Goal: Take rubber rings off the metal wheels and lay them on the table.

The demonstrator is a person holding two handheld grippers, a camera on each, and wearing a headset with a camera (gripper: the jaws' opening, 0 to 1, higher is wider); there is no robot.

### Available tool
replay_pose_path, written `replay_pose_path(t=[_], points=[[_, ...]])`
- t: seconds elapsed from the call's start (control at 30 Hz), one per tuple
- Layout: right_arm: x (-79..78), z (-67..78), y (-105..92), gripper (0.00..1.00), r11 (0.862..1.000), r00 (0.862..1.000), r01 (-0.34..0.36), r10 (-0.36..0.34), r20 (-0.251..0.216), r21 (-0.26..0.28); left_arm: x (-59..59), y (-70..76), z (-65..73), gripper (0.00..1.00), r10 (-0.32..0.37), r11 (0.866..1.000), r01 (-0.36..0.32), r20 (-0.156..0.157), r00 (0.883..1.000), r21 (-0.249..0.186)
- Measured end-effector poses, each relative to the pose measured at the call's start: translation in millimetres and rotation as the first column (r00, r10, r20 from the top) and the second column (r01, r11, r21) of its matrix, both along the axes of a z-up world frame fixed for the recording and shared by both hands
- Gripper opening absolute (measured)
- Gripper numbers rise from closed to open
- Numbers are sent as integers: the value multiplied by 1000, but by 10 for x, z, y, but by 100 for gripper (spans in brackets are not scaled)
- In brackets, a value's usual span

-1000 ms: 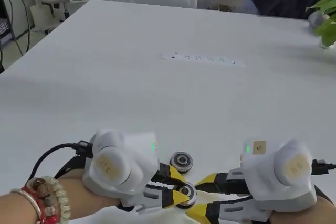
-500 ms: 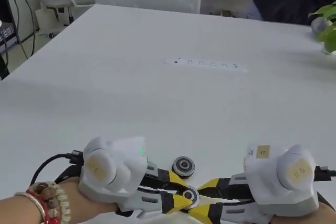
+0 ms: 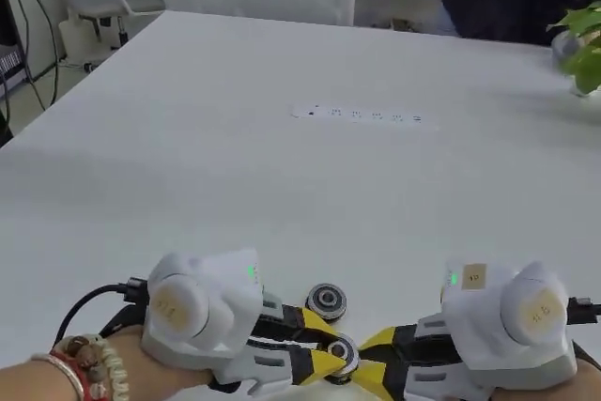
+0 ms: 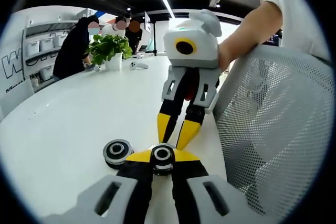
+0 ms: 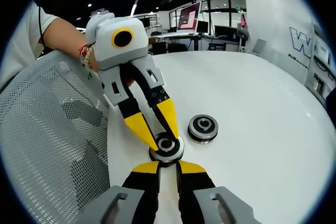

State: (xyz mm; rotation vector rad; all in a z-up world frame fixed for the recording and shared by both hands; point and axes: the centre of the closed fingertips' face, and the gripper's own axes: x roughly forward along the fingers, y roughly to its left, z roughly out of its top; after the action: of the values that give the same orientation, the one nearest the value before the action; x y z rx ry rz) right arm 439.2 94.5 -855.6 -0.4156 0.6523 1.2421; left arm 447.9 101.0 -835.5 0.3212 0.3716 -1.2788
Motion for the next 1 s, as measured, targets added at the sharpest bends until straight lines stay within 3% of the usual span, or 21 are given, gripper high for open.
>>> replay_pose_path(t=[0.3,0.5,0.8,0.9,0.93,1.0], points=[[29,1,-12,2,999,999,-14,15,39,-36,7,0,0,8,3,1000,-3,-1,1000,6],[76,-3,-31,0,998,999,39,-38,14,-54,12,-3,-1,8,4,1000,-4,-2,1000,10],[153,20,-82,0,993,996,88,-85,37,-76,34,-8,0,7,18,1000,-18,-5,1000,17],[158,11,-87,0,990,992,122,-123,-1,-70,34,-9,-5,7,19,1000,-19,-2,1000,19],[159,15,-89,0,985,985,165,-168,-48,-56,33,-9,-6,7,19,1000,-19,-2,1000,19],[175,47,-85,0,978,974,205,-207,-95,-29,32,-8,-6,7,18,1000,-18,-2,1000,18]])
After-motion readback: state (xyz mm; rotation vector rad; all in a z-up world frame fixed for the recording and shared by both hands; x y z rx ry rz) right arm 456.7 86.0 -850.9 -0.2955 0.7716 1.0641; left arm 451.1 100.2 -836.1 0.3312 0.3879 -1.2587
